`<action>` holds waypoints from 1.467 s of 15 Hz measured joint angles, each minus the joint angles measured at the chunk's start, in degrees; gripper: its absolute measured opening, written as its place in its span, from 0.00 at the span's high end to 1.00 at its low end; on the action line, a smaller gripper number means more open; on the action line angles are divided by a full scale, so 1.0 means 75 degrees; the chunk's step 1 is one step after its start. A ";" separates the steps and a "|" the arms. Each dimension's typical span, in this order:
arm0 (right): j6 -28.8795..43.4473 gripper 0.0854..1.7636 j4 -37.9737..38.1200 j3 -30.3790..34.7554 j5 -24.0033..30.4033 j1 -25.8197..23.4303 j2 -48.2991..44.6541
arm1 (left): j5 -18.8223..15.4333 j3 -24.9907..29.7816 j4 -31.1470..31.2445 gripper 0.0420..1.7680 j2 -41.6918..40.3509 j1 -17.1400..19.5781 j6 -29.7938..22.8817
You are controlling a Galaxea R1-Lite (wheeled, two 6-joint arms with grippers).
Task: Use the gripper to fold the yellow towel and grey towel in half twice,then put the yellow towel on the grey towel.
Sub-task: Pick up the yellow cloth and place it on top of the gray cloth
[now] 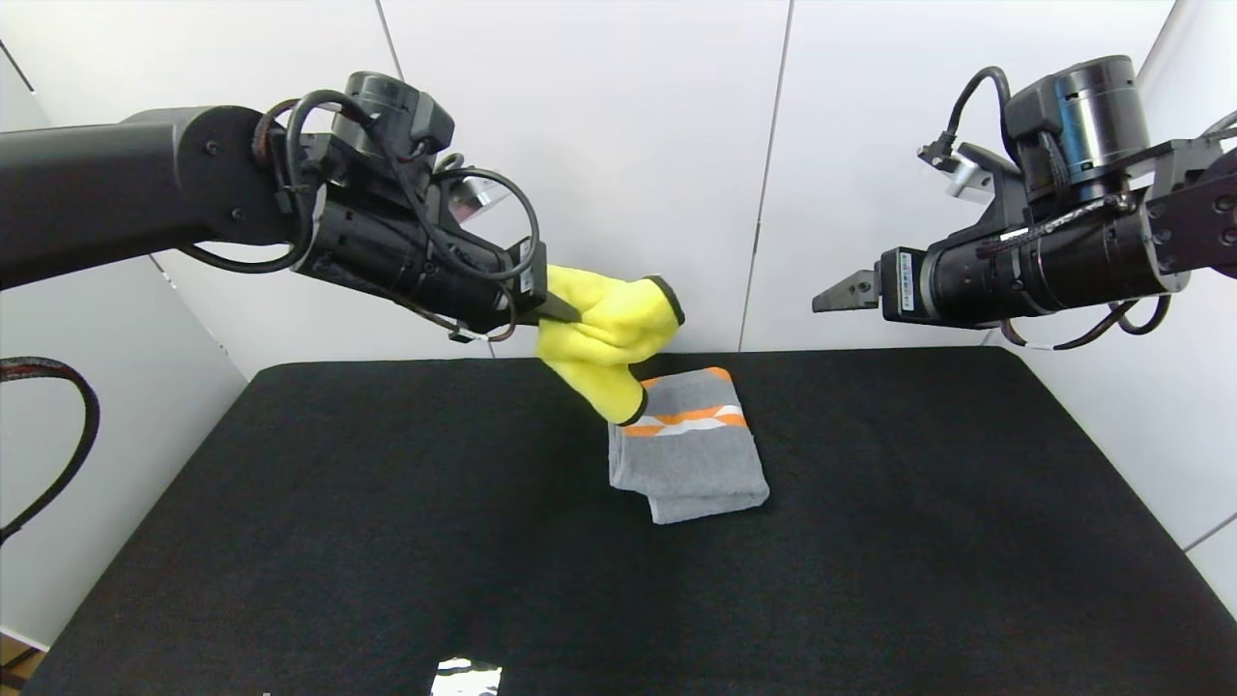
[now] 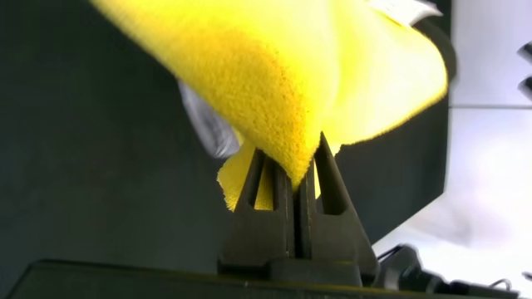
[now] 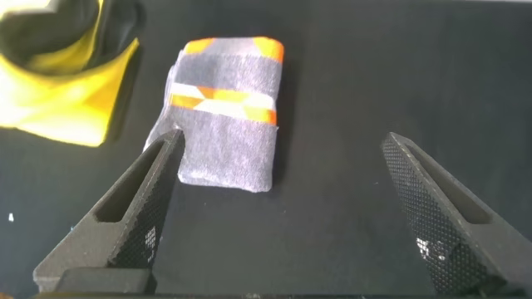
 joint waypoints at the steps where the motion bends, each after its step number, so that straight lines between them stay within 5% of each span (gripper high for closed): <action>1: -0.0003 0.03 -0.0008 -0.0010 0.0000 -0.0026 -0.0015 | 0.0102 0.0000 -0.0320 0.95 0.0041 -0.0291 -0.0150; 6: 0.0000 0.03 -0.0002 -0.0021 0.0008 -0.0081 -0.0055 | 0.0176 0.0000 -0.0879 0.95 0.0250 -0.0944 -0.0445; 10: 0.0003 0.03 0.0003 -0.0029 0.0011 -0.0096 -0.0065 | 0.0158 0.0000 -0.0905 0.95 0.0385 -0.1117 -0.0460; 22: 0.0000 0.03 0.0003 -0.0029 0.0011 -0.0088 -0.0085 | 0.0146 0.0000 -0.2726 0.95 0.1070 -0.1772 -0.1213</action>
